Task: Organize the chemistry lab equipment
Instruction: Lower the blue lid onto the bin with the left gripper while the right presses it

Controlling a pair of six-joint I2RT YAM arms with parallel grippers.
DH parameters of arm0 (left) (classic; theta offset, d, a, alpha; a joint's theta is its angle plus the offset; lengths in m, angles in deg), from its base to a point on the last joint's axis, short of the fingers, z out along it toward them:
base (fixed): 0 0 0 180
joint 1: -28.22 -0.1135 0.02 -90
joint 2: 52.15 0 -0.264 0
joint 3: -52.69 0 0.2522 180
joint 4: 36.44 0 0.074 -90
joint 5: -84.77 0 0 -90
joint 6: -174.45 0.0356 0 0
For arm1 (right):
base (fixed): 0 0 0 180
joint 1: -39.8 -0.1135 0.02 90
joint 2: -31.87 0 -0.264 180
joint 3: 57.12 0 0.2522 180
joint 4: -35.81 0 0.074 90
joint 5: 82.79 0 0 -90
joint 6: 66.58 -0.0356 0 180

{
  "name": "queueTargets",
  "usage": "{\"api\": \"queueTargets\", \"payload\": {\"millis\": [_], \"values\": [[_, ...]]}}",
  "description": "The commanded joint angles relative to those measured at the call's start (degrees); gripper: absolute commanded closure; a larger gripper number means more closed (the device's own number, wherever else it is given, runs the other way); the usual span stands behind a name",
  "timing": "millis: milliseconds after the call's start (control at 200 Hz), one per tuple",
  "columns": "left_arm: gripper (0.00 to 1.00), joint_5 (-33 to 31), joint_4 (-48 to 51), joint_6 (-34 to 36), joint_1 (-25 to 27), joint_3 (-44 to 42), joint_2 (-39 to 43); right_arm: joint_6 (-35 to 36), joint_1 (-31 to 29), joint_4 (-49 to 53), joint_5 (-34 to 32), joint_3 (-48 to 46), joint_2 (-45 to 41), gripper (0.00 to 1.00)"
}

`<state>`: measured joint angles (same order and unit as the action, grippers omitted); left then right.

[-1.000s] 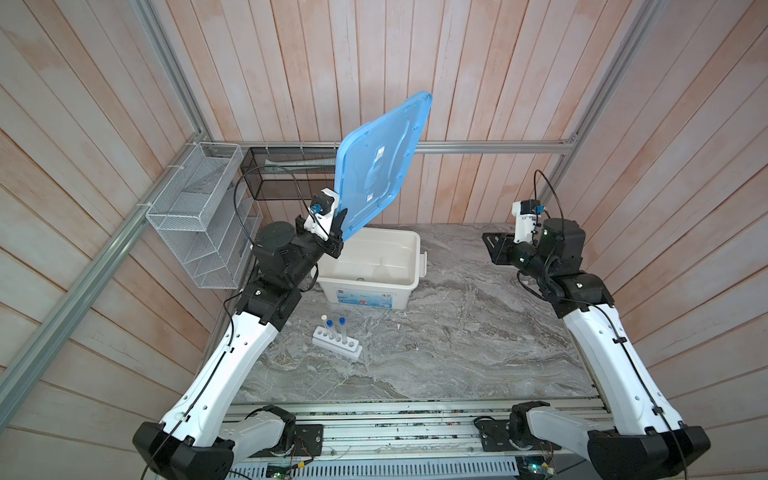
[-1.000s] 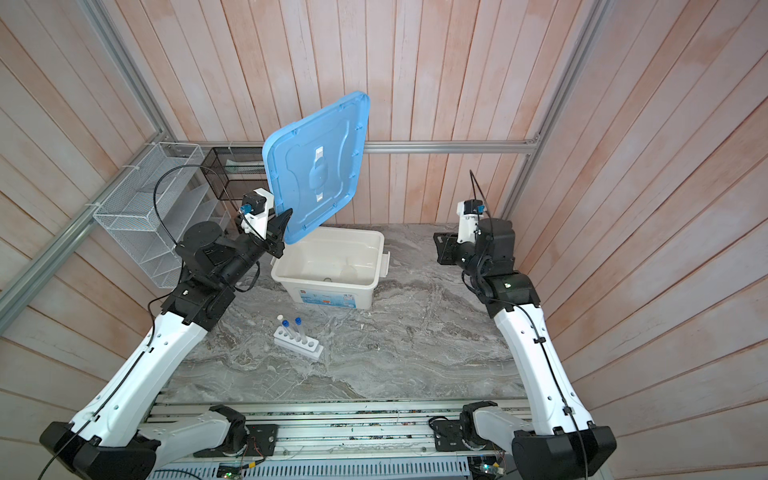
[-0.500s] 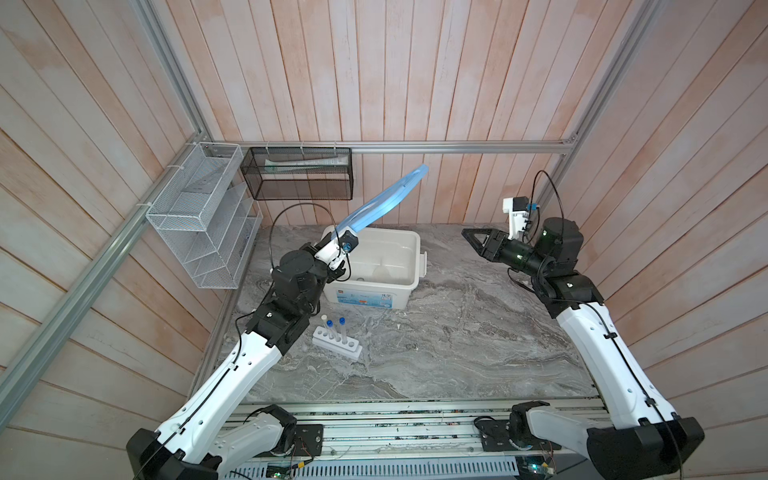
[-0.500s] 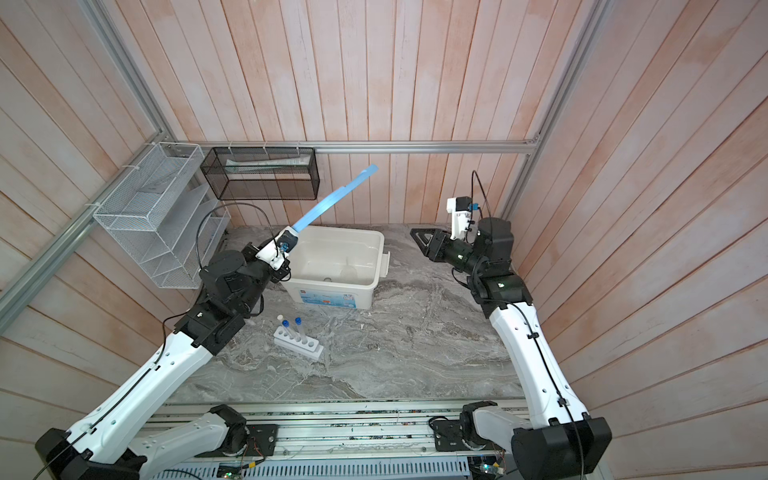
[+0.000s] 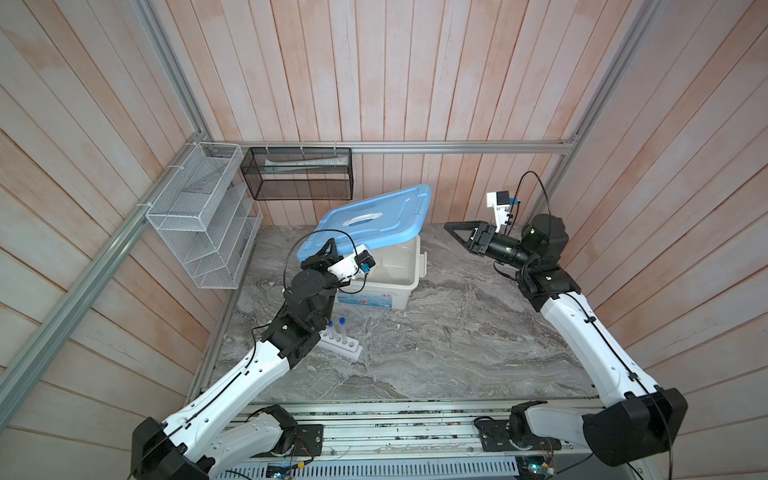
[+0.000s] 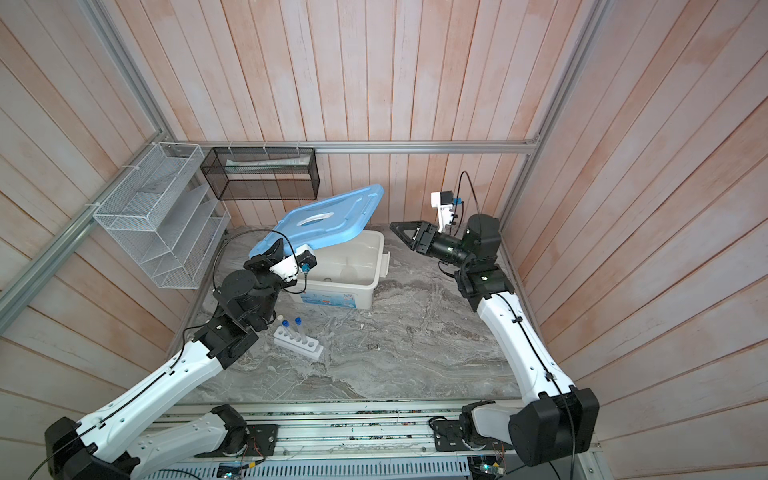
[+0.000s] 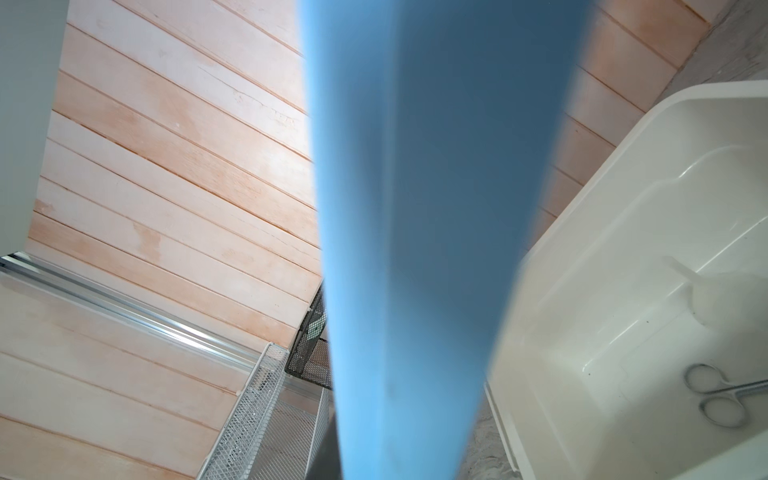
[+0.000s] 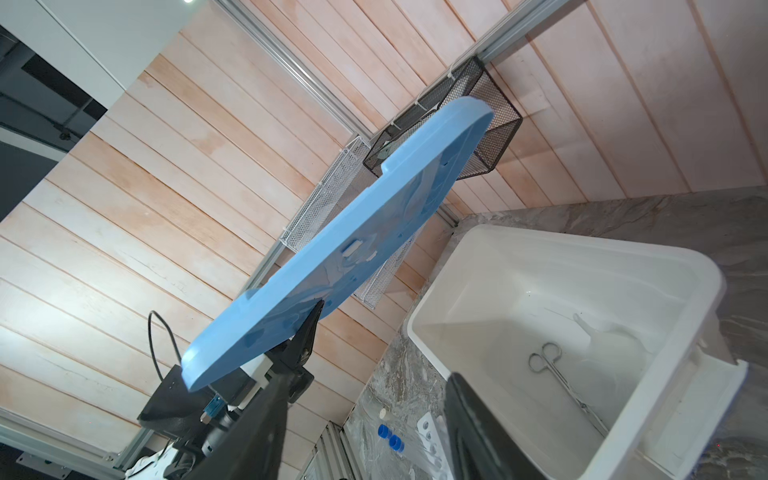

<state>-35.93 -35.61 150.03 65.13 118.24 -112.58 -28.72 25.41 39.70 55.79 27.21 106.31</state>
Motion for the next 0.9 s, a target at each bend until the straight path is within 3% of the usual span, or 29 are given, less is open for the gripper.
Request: {"api": "queueTargets", "payload": {"millis": [0,185,615,895], "values": [[0.82,-2.1,-8.0,5.0,1.0,-0.9,-0.5,-5.8,-0.6,-6.1,2.1,1.4,2.0,0.31],[0.82,-4.3,-14.6,11.8,2.2,-3.4,-1.6,-7.3,-0.6,-7.7,2.3,2.9,2.5,0.25],[0.82,-4.7,-17.7,15.1,5.5,-4.7,-1.2,-10.2,-1.6,-10.4,2.8,1.9,7.3,0.25],[0.82,-4.5,-19.1,19.0,8.1,-6.6,-2.9,-10.9,-2.7,-10.4,2.8,3.8,10.0,0.33]]}}
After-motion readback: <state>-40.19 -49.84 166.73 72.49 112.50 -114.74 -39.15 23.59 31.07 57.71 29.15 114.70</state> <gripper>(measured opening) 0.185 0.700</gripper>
